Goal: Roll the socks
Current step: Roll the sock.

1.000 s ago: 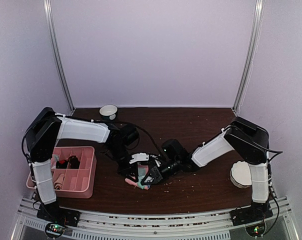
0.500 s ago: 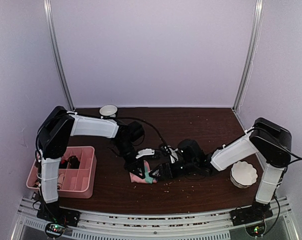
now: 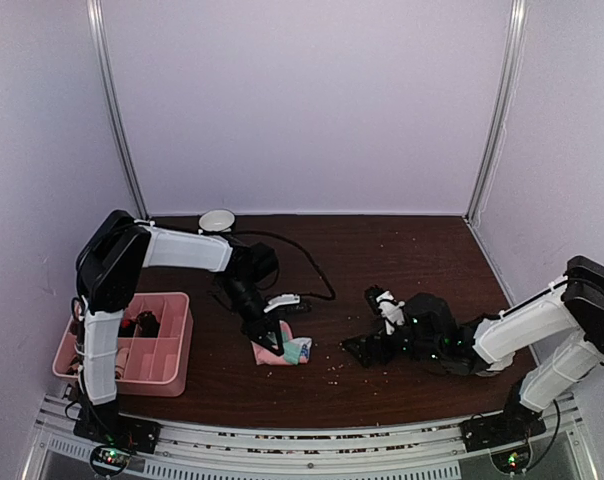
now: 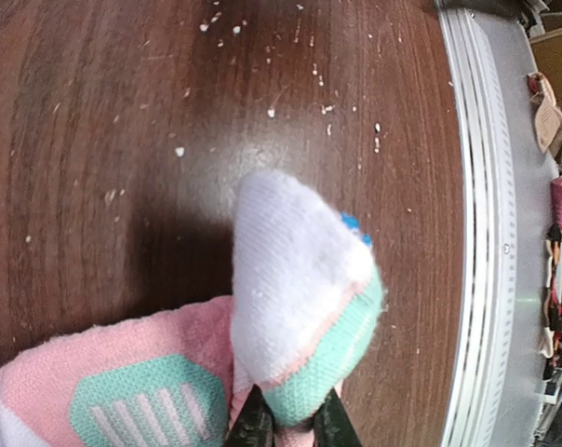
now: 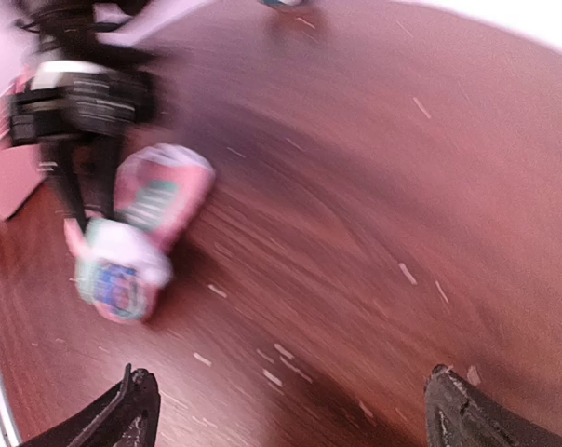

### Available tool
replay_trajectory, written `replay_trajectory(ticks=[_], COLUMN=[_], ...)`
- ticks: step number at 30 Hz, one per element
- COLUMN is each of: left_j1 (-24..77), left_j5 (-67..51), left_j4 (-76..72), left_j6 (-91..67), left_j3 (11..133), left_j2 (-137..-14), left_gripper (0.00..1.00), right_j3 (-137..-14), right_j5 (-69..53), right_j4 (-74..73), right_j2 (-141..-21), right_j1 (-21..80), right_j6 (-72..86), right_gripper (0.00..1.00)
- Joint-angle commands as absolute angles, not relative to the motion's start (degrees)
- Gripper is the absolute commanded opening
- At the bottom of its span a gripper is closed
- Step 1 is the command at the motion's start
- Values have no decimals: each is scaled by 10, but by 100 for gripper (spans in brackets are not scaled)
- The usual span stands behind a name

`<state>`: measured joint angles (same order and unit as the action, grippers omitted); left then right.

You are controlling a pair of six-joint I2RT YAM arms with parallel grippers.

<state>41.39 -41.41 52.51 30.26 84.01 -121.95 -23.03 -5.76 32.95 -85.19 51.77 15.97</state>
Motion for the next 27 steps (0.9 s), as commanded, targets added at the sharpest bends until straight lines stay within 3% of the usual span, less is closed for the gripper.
replay_trajectory(ticks=[1, 6, 10, 21, 27], left_j1=[396, 396, 397, 399, 399], left_j5=[-406, -434, -452, -461, -466], left_j4=[566, 613, 628, 641, 645], left_j6=[319, 347, 356, 369, 376], left_j3=[831, 869, 883, 890, 891], left_j2=[-1249, -1287, -1308, -1314, -1313], left_gripper=[1, 0, 0, 1, 1], right_j3=[-280, -303, -320, -417, -450], right_j5=[53, 179, 260, 297, 288], right_j4=[213, 170, 222, 435, 397], right_j2=[-821, -850, -919, -1131, -1157], right_j1=[596, 697, 747, 758, 763], right_j6=[-112, -316, -433, -731, -747], right_gripper=[100, 100, 100, 99, 87])
